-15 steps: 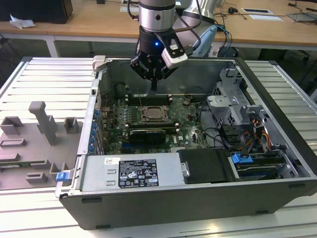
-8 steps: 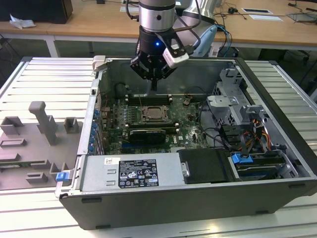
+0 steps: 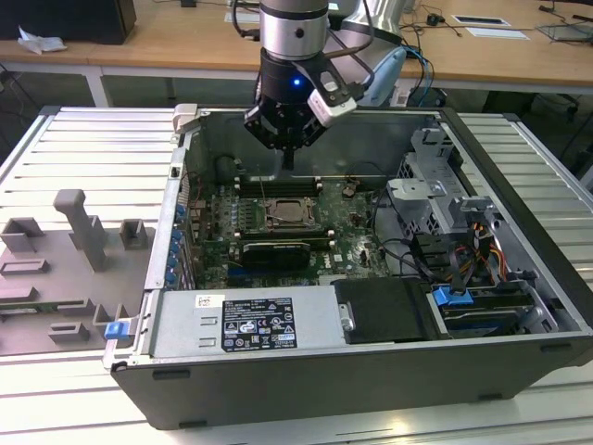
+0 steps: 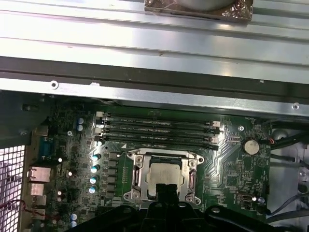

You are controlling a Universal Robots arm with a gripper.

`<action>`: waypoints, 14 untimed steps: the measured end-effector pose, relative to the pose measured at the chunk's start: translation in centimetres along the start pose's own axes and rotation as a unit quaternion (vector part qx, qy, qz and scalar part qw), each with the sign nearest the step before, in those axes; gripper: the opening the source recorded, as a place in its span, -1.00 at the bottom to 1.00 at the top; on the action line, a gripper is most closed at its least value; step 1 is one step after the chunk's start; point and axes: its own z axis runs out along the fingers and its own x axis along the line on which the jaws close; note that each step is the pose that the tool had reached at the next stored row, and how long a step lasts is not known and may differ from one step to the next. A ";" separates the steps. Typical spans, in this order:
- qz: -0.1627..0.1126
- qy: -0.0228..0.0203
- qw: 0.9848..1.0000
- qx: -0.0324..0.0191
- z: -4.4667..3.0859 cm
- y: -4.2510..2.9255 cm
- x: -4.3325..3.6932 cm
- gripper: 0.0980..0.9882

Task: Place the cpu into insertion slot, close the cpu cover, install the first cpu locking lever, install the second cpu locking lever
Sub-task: 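Install the first cpu locking lever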

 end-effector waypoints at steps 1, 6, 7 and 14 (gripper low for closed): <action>-0.008 0.000 1.000 0.000 0.00 -0.02 0.02 -0.98; -0.037 0.001 0.999 -0.001 -0.01 -0.06 0.44 -0.98; -0.038 0.001 0.999 -0.001 -0.01 -0.05 0.56 -0.98; -0.038 0.001 0.999 -0.001 -0.03 0.03 1.47 -0.98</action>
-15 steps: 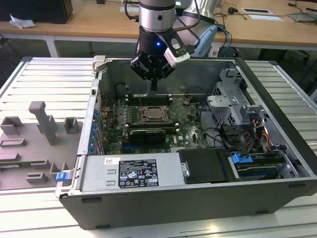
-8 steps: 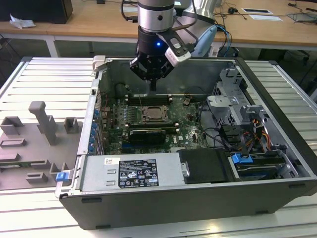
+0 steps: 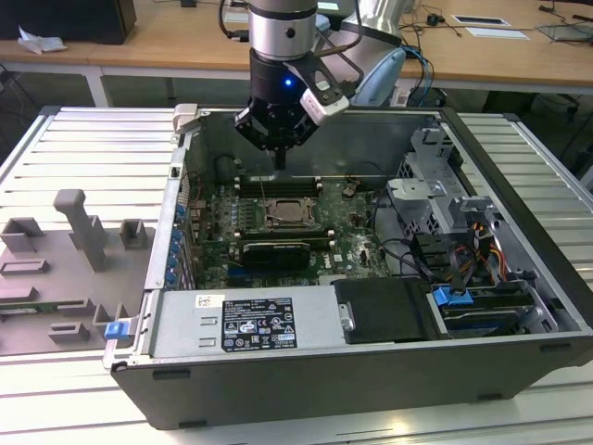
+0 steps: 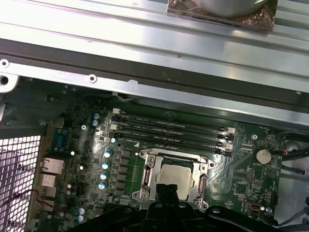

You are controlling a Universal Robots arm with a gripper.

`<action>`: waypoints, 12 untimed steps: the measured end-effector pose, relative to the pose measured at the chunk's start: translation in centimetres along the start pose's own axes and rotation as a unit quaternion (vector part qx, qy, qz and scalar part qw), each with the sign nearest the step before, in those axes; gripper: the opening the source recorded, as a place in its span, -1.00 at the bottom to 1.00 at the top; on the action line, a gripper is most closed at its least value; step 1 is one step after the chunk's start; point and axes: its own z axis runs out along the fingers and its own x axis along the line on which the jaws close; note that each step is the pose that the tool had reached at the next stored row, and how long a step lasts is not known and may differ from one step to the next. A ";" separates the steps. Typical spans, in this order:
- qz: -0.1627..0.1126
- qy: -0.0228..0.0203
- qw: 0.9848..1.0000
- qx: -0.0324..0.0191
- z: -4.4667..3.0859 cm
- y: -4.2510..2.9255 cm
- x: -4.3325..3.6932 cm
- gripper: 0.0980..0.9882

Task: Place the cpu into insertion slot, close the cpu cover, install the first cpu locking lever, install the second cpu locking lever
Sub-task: 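Install the first cpu locking lever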

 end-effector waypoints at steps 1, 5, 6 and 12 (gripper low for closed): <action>0.000 0.000 1.000 0.000 0.00 0.02 0.12 -0.98; 0.000 0.000 1.000 0.000 0.04 0.09 0.53 -0.98; 0.000 0.000 1.000 0.000 0.08 0.09 0.56 -0.98; 0.000 0.000 1.000 0.000 0.33 0.17 1.10 -0.98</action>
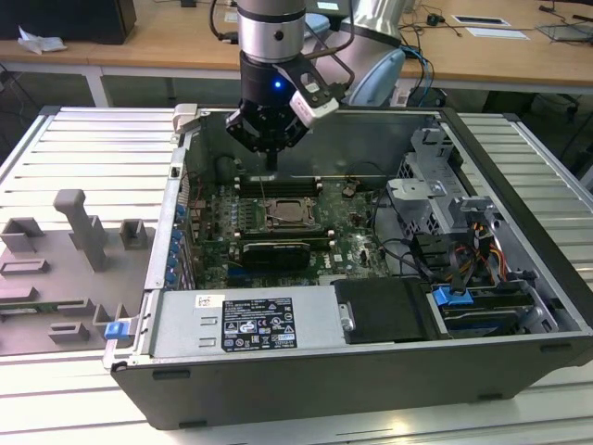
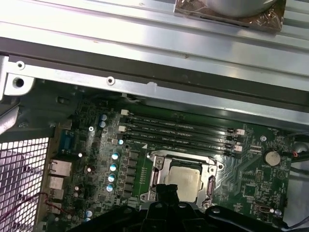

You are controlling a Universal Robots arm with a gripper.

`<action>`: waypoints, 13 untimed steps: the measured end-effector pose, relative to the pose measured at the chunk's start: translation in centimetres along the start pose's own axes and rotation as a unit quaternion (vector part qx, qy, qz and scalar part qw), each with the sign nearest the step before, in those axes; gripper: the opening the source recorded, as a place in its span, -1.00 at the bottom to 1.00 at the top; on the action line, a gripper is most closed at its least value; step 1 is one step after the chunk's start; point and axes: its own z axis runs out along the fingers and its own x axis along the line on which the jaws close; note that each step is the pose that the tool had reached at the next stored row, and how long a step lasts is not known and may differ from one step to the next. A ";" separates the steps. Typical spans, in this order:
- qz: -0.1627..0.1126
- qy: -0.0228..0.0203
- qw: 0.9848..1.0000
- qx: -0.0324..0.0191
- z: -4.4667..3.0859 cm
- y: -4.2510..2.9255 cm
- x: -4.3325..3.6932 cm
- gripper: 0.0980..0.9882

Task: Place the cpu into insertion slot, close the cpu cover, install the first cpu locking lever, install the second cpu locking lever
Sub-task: 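Install the first cpu locking lever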

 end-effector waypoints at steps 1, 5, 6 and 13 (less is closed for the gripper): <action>0.000 0.000 1.000 0.000 0.13 0.03 0.23 -0.98; 0.000 0.000 1.000 0.000 0.65 0.03 0.49 -0.98; 0.001 0.000 1.000 0.000 0.73 0.04 0.57 -0.98; 0.009 0.000 1.000 0.000 1.19 0.12 1.17 -0.98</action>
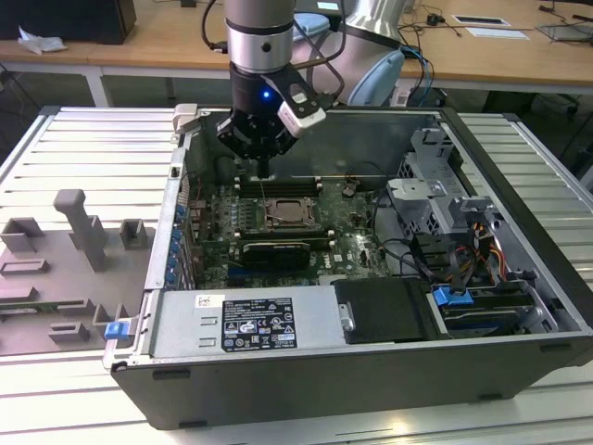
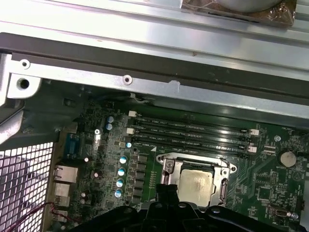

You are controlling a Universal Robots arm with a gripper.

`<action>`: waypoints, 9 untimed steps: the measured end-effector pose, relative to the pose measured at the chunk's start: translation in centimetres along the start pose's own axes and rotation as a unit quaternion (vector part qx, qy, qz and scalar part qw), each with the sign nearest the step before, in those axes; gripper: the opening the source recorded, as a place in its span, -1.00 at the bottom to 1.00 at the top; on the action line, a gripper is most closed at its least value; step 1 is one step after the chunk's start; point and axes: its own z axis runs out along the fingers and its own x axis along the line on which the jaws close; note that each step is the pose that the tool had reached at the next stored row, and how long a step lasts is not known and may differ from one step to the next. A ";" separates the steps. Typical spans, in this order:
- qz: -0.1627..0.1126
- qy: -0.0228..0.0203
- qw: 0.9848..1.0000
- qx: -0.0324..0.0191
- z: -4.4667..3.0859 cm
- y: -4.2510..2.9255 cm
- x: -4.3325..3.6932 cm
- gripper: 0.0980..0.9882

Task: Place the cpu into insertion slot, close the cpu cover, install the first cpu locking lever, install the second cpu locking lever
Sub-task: 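Install the first cpu locking lever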

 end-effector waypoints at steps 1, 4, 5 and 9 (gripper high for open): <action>0.000 0.000 1.000 0.000 0.07 0.00 0.02 -0.98; 0.000 0.000 1.000 0.000 0.18 0.02 0.16 -0.98; 0.000 0.000 1.000 0.000 0.27 0.03 0.25 -0.98; 0.000 0.000 1.000 0.000 0.46 0.04 0.37 -0.98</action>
